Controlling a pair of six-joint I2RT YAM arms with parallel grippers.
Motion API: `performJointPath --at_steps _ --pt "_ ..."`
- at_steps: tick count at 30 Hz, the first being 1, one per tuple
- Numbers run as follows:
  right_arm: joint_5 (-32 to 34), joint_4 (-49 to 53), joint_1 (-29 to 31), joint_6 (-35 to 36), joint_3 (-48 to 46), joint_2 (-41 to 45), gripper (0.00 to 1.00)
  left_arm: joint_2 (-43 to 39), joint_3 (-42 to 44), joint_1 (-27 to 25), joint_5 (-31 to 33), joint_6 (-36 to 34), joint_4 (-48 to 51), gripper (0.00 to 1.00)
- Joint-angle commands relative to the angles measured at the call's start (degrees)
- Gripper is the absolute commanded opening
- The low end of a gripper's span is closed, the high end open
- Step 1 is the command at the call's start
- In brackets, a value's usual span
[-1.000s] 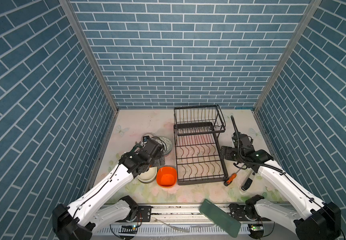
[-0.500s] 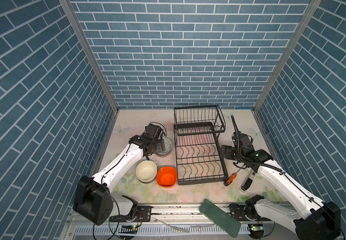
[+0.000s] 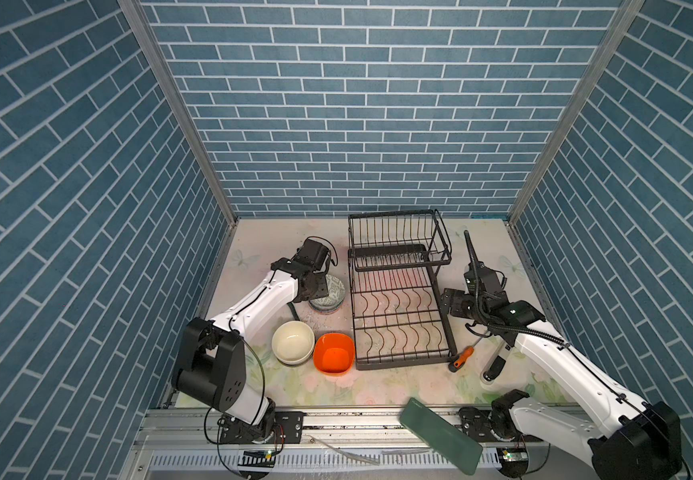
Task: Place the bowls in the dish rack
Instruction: 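Grasp the rim of the green-patterned top bowl with the left gripper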
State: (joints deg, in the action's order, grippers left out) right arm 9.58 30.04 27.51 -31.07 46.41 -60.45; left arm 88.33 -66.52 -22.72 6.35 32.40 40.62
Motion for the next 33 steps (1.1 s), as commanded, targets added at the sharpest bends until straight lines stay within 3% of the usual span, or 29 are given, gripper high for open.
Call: performJointPath --at_steps 1,12,26,33 --pt "1.2 -1.7 0.4 0.6 -1.7 0.9 0.93 1.1 -1.3 0.4 0.9 -0.2 0.5 0.51" --pt "0.6 -2.5 0.3 0.5 -1.9 0.1 0.93 0.7 0.0 0.4 1.8 -0.6 -0.2 0.32" --pt "0.3 -2.8 0.4 0.4 -2.0 0.1 0.94 -0.7 1.5 0.5 1.4 -1.4 -0.9 0.13" --pt "0.1 -3.0 0.4 0.4 -2.0 0.1 0.93 -2.0 1.5 0.6 1.4 -2.1 -0.9 0.08"
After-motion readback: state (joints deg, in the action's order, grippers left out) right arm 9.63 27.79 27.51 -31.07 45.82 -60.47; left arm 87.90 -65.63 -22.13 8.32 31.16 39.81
